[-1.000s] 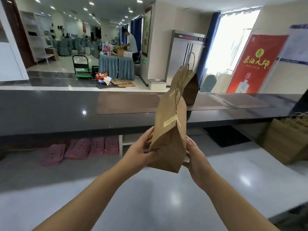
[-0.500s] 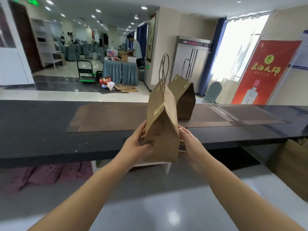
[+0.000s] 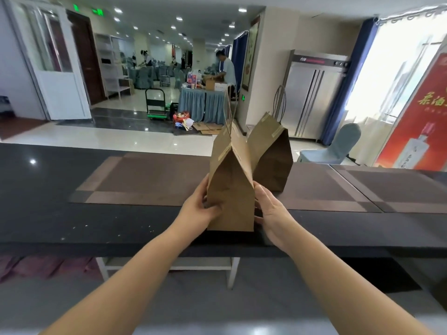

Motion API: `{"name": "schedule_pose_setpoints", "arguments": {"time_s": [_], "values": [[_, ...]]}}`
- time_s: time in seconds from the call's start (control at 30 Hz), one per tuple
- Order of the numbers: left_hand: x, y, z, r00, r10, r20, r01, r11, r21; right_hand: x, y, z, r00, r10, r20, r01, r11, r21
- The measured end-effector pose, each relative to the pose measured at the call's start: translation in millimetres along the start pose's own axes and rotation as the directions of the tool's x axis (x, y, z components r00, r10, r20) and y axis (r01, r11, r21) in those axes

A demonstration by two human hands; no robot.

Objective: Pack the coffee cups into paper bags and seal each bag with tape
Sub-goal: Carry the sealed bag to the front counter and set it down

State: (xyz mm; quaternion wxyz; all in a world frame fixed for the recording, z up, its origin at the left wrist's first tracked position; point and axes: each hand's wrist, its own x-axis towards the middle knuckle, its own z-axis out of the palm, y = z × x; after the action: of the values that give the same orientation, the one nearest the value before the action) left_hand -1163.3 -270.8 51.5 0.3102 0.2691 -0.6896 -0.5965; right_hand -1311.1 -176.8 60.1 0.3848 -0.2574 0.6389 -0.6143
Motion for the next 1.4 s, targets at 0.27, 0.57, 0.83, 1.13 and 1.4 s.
{"name": "schedule_pose_setpoints", "arguments": {"time_s": [0.27,0.57,0.83,1.13,1.4], "values": [[48,-14,16,0.998,0.006,-0.058,-0.005,1.000,0.010,40,4,-23,0.988,-0.113,0.110,0.109,0.993,0.044],[99,-28,26,0.985,0.061,-0.163,-0.030,0.982,0.186,79,13,-30,0.922,-0.386,-0.015,0.360,0.872,-0.331],[133,-33,34,0.965,0.142,-0.222,-0.061,0.939,0.338,113,12,-40,0.871,-0.426,-0.244,0.147,0.700,-0.698],[157,-42,34,0.955,0.159,-0.249,-0.061,0.931,0.360,128,10,-39,0.870,-0.383,-0.310,-0.011,0.614,-0.789],[161,-50,36,0.956,0.139,-0.258,-0.042,0.936,0.350,135,16,-37,0.869,-0.390,-0.306,-0.028,0.578,-0.816]]}}
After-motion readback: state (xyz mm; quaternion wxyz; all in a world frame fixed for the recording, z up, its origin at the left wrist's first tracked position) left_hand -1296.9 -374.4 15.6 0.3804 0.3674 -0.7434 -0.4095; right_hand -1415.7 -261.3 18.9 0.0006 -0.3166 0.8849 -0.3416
